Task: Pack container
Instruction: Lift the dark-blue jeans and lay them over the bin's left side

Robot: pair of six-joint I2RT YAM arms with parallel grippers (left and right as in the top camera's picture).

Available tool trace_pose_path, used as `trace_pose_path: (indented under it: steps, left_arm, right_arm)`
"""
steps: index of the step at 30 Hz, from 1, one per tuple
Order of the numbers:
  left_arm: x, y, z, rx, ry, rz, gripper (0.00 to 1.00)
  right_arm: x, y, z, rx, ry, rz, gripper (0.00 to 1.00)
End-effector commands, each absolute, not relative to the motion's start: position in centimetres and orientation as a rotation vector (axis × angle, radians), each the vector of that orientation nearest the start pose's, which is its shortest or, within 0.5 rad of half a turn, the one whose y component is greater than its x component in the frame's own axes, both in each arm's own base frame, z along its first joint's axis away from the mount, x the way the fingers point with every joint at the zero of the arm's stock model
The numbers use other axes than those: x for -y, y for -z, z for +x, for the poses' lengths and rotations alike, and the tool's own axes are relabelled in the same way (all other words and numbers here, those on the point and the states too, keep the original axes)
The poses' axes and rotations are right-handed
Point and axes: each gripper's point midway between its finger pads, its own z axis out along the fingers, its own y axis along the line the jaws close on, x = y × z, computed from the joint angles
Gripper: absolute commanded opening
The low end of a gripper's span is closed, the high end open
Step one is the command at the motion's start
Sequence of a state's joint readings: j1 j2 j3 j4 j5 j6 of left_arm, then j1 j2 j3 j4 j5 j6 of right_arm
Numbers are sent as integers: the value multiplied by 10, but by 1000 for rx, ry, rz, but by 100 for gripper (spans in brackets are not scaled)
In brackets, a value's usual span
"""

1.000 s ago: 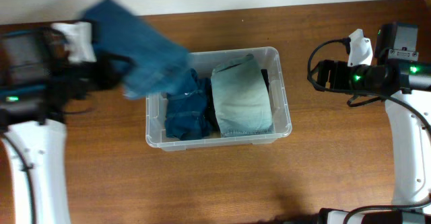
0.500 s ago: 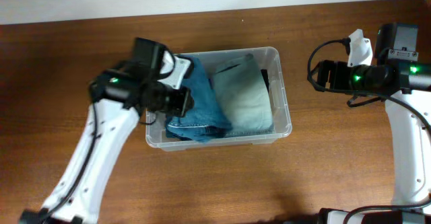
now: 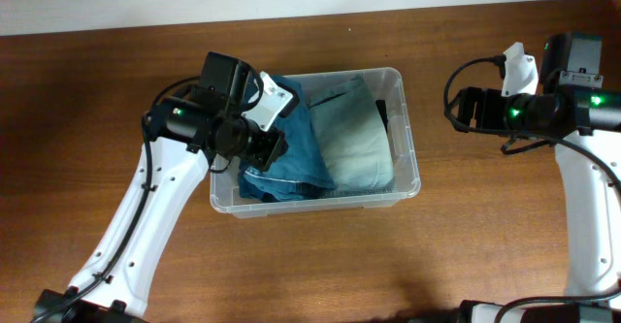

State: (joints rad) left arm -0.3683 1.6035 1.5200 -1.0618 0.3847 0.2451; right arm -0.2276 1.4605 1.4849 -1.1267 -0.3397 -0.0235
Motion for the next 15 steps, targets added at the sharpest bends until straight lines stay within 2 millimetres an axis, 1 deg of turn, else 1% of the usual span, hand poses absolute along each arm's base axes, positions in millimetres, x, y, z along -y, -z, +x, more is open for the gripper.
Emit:
trace_pose_path:
  steps: [1, 5, 6, 8, 10, 14, 15]
  left_arm:
    - [230, -250, 306, -2264, 807, 1110, 0]
    - [233, -277, 306, -2181, 808, 1112, 0]
    - [232, -289, 306, -2149, 798, 1102, 0]
    - [231, -297, 308, -2150, 808, 1054, 0]
    - [235, -301, 307, -2158, 863, 1010, 0]
    - [246, -313, 299, -2087, 980, 1045, 0]
    - [247, -314, 299, -2075, 982, 1047, 0]
  right_arm:
    - [24, -233, 346, -2609, -347, 160, 99]
    - [24, -233, 346, -2609, -347, 161, 99]
    - [24, -233, 346, -2609, -346, 161, 98]
    - [24, -233, 346, -2609, -346, 161, 99]
    - [24, -233, 346, -2609, -346, 161, 99]
    - [25, -232, 345, -2613, -342, 163, 99]
    - [25, -232, 345, -2614, -339, 164, 98]
